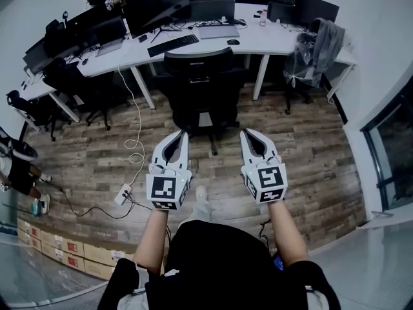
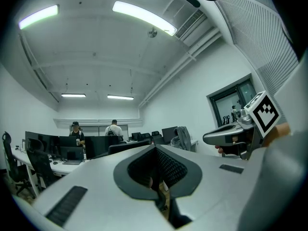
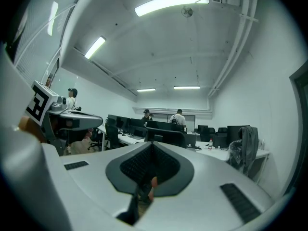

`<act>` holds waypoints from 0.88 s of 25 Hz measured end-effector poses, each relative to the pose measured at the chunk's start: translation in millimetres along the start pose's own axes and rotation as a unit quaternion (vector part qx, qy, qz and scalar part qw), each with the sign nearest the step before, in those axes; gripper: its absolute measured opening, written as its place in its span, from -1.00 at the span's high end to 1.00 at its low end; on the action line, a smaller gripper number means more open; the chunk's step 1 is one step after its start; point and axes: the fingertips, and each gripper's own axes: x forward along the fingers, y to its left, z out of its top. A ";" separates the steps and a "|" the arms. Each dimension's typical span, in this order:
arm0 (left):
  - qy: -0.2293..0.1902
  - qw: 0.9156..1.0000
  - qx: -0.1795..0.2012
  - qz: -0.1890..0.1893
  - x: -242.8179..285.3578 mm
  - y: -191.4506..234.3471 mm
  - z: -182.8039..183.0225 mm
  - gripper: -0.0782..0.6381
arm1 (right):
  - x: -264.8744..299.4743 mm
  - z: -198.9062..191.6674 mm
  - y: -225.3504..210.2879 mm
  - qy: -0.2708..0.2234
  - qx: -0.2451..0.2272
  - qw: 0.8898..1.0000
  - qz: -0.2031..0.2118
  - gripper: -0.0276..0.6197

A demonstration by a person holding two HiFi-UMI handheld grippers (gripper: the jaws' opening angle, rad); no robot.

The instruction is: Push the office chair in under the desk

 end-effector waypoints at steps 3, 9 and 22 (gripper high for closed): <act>0.001 1.000 -0.001 0.000 17.6 10.1 -3.6 0.75 | 20.2 0.7 -6.9 -0.001 -0.002 1.000 0.000 0.84; 0.001 1.000 -0.003 0.003 59.9 34.1 -10.2 0.75 | 65.7 -4.6 -23.5 0.002 -0.005 1.000 0.003 0.84; 0.017 1.000 -0.005 -0.002 147.6 102.1 -20.6 0.75 | 176.1 5.6 -51.8 0.009 -0.004 1.000 -0.003 0.84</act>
